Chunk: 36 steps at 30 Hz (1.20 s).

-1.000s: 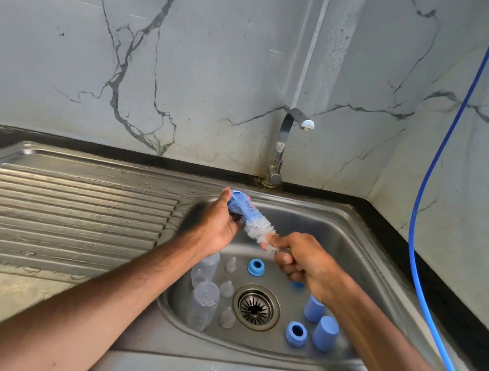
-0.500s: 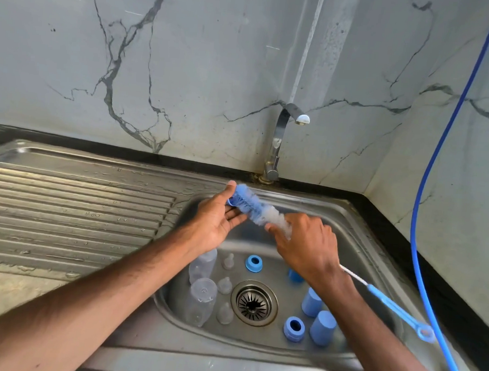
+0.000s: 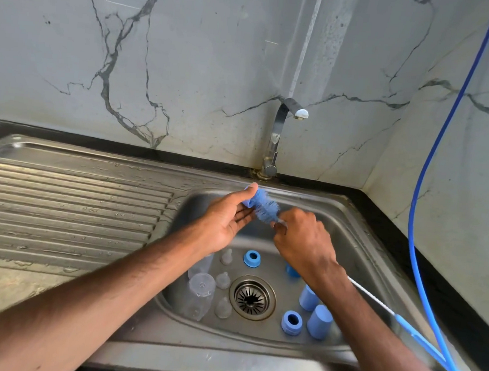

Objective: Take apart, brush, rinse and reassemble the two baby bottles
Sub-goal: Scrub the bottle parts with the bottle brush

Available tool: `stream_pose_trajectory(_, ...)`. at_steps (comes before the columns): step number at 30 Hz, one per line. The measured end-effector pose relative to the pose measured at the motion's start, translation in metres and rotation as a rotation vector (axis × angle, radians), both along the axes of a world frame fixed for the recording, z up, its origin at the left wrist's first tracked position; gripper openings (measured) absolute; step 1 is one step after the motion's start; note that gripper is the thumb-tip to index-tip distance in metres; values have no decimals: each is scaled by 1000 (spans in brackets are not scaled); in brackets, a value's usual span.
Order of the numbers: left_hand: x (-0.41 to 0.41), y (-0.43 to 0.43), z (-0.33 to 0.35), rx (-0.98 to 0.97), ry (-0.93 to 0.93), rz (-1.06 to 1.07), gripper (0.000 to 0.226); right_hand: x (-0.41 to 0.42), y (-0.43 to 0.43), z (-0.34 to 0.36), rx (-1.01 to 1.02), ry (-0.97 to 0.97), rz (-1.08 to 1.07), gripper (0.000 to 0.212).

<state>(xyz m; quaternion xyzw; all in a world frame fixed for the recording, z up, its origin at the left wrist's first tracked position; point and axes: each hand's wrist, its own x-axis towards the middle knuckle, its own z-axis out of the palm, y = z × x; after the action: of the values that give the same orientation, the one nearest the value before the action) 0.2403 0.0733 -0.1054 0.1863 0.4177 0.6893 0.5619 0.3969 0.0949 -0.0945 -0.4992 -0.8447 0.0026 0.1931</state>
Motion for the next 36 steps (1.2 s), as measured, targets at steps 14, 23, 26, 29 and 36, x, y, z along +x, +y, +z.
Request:
stream_pose_trajectory(14, -5, 1, -3, 82, 64, -87, 46, 14, 12, 2, -236, 194, 179, 37)
stream_pose_trajectory(23, -5, 6, -11, 153, 211, -107, 41, 24, 15, 7, -328, 281, 218, 36)
stream_pose_trajectory(26, -15, 6, -13, 180, 287, -61, 38, 25, 17, 6, -491, 454, 276, 37)
stream_pose_trajectory(29, -19, 7, -9, 225, 283, -34, 34, 40, 25, 12, -610, 629, 236, 35)
stream_pose_trajectory(36, -24, 2, -21, 230, 571, 44, 44, 42, 24, 13, -478, 498, 185, 34)
